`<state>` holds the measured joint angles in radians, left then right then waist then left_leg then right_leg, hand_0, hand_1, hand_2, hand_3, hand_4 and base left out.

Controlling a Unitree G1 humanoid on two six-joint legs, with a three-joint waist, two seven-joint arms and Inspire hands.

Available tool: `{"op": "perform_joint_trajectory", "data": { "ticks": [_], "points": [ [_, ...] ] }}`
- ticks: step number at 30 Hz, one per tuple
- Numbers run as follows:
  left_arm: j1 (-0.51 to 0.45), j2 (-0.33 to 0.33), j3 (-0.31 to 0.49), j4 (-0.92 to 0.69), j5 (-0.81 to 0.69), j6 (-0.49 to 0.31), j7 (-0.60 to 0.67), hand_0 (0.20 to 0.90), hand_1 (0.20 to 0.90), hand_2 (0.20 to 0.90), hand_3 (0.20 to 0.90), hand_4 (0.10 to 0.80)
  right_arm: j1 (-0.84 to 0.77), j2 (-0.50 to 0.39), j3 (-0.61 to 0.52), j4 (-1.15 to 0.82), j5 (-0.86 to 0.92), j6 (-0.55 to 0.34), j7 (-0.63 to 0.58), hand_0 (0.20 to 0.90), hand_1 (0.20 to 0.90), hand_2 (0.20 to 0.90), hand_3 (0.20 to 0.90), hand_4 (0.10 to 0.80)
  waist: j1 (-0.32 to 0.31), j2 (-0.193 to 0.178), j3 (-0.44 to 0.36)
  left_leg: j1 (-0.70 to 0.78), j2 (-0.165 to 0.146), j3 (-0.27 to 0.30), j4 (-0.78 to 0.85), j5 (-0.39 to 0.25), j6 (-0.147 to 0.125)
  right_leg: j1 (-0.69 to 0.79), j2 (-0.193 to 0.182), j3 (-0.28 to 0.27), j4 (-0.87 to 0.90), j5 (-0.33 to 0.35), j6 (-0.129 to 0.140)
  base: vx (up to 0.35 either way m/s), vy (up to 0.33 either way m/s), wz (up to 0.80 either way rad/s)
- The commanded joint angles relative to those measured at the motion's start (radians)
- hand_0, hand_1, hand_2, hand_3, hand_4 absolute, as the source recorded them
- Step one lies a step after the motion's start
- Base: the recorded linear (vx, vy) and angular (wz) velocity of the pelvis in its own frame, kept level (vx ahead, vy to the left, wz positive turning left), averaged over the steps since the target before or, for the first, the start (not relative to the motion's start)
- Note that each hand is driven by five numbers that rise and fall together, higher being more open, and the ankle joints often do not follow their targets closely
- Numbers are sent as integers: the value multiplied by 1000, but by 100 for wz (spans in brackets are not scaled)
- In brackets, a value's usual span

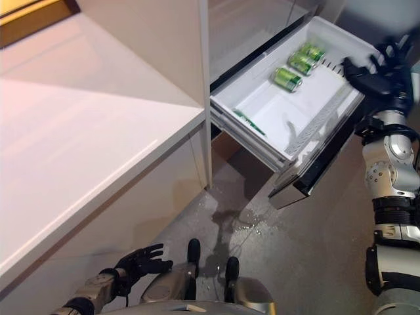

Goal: Put drinks into fridge and close the fridge

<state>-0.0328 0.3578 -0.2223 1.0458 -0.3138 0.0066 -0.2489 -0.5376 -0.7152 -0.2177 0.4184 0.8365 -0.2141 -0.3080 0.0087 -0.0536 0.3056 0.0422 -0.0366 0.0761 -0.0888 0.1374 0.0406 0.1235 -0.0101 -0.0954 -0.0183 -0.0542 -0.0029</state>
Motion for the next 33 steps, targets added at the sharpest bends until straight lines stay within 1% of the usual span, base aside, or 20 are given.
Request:
{"op": "perform_joint_trajectory", "data": {
  "ticks": [1, 4, 5, 6, 7, 9, 12, 14, 16, 19, 21, 22, 23, 24, 25, 27, 29, 31, 32, 33],
  "points": [
    [51, -54, -51, 41, 20, 6, -2, 900, 900, 900, 900, 800, 53, -5, 3, -80, -47, -147, -48, 900, 900, 900, 900, 800, -9, 35, -118, 39, -25, 28, 106, -226, 18, -100, -30, -6, 86, 16, 62, 58, -27, -11],
    [57, -62, -55, 33, 25, 12, 6, 900, 900, 900, 900, 800, 92, 61, 25, -91, -55, -146, -53, 900, 900, 900, 900, 800, -8, 42, -106, 22, -31, 20, 161, -248, 31, -114, -41, 0, 133, -5, 55, 52, -50, -10],
    [57, -65, -57, 29, 26, 9, 9, 900, 900, 900, 900, 800, 101, 86, 41, -90, -51, -146, -44, 900, 900, 900, 900, 800, -3, 44, -89, 1, -36, 14, 220, -266, 38, -124, -52, 0, 163, -13, 48, 19, -47, -9],
    [56, -65, -57, 29, 26, 9, 9, 900, 900, 900, 900, 800, 101, 87, 41, -91, -52, -146, -44, 900, 900, 900, 900, 800, -4, 43, -90, -4, -36, 14, 227, -270, 38, -127, -53, 0, 167, -15, 48, -28, -67, -10],
    [41, -68, -60, 20, 15, 5, 8, 900, 900, 900, 900, 800, 91, 104, 60, -83, -60, -150, -45, 900, 900, 900, 900, 800, 4, 44, -55, -49, -40, 4, 316, -300, 46, -149, -70, -6, 213, -25, 36, -74, -50, -3],
    [21, -74, -64, 1, -18, 0, 8, 900, 900, 900, 900, 800, 56, 112, 76, -58, -43, -156, -35, 900, 900, 900, 900, 800, 13, 47, -3, -109, -43, -6, 430, -340, 56, -193, -89, -13, 291, -40, 23, -96, -47, 11],
    [3, -81, -68, -39, -76, -6, 29, 900, 900, 900, 900, 800, -21, 111, 98, -18, -3, -170, -29, 900, 900, 900, 900, 800, 29, 61, 60, -207, -49, -19, 560, -384, 71, -283, -102, -18, 423, -74, 4, -152, -11, 16],
    [-4, -82, -70, -55, -103, -14, 51, 900, 900, 900, 900, 800, -78, 112, 110, 10, 39, -183, -31, 900, 900, 900, 900, 800, 42, 71, 92, -260, -56, -27, 611, -395, 82, -343, -105, -21, 498, -94, -9, -153, 5, 10],
    [-9, -81, -74, -61, -114, -23, 64, 900, 900, 900, 900, 800, -113, 115, 120, 26, 58, -193, -31, 900, 900, 900, 900, 800, 50, 77, 109, -296, -62, -28, 642, -400, 86, -378, -107, -23, 537, -106, -16, -135, 12, 10],
    [-19, -77, -69, -85, -177, -28, 93, 900, 900, 900, 900, 800, -185, 108, 144, 61, 69, -201, -48, 900, 900, 900, 900, 800, 64, 92, 139, -351, -74, -34, 682, -400, 92, -439, -107, -28, 604, -126, -31, -120, 39, 10],
    [-16, -76, -57, -107, -207, -25, 114, 900, 900, 900, 900, 800, -231, 99, 163, 92, 65, -204, -21, 900, 900, 900, 900, 800, 77, 104, 155, -378, -86, -42, 699, -398, 94, -470, -107, -33, 641, -139, -41, -54, 58, 14],
    [-14, -76, -56, -109, -206, -24, 113, 900, 900, 900, 900, 800, -235, 98, 166, 94, 65, -203, -15, 900, 900, 900, 900, 800, 79, 106, 153, -371, -89, -52, 705, -422, 91, -466, -101, -23, 652, -162, -35, 14, 49, 14],
    [-11, -73, -51, -112, -214, -19, 120, 900, 900, 900, 900, 800, -255, 93, 180, 98, 66, -195, 17, 900, 900, 900, 900, 800, 85, 110, 160, -378, -93, -56, 706, -417, 90, -475, -100, -24, 661, -165, -38, -56, 56, 6],
    [-10, -69, -46, -112, -224, -14, 123, 900, 900, 900, 900, 800, -272, 89, 201, 102, 71, -186, 66, 900, 900, 900, 900, 800, 89, 113, 170, -394, -93, -52, 698, -385, 91, -491, -104, -36, 660, -143, -48, -49, 63, 9],
    [-6, -67, -42, -108, -230, -13, 126, 900, 900, 900, 900, 800, -279, 90, 215, 103, 77, -183, 100, 900, 900, 900, 900, 800, 92, 114, 170, -385, -97, -64, 702, -407, 87, -486, -99, -26, 673, -169, -42, -29, 57, 7],
    [0, -62, -32, -106, -226, -7, 125, 900, 900, 900, 900, 800, -294, 87, 244, 96, 90, -160, 155, 900, 900, 900, 900, 800, 98, 115, 174, -384, -98, -68, 692, -398, 84, -486, -100, -29, 672, -169, -44, 29, 40, 5],
    [9, -57, -22, -107, -228, -2, 120, 900, 900, 900, 900, 800, -312, 83, 283, 85, 105, -135, 236, 900, 900, 900, 900, 800, 107, 117, 178, -379, -98, -75, 670, -380, 77, -484, -102, -34, 664, -166, -43, -12, 49, -1],
    [13, -54, -27, -114, -238, -8, 113, 900, 900, 900, 900, 800, -339, 83, 311, 74, 113, -105, 271, 900, 900, 900, 900, 800, 115, 119, 182, -371, -97, -82, 644, -363, 72, -479, -104, -38, 653, -162, -41, -62, 40, -2],
    [11, -53, -30, -117, -242, -13, 107, 900, 900, 900, 900, 800, -363, 81, 327, 80, 114, -89, 280, 900, 900, 900, 900, 800, 121, 122, 184, -377, -95, -81, 615, -323, 70, -483, -109, -51, 632, -133, -46, -96, 39, 3],
    [10, -54, -33, -119, -245, -18, 102, 900, 900, 900, 900, 800, -380, 83, 339, 93, 128, -78, 303, 900, 900, 900, 900, 800, 126, 124, 183, -370, -94, -88, 596, -313, 67, -477, -110, -55, 622, -131, -44, -83, 34, 5]
  ]
}}
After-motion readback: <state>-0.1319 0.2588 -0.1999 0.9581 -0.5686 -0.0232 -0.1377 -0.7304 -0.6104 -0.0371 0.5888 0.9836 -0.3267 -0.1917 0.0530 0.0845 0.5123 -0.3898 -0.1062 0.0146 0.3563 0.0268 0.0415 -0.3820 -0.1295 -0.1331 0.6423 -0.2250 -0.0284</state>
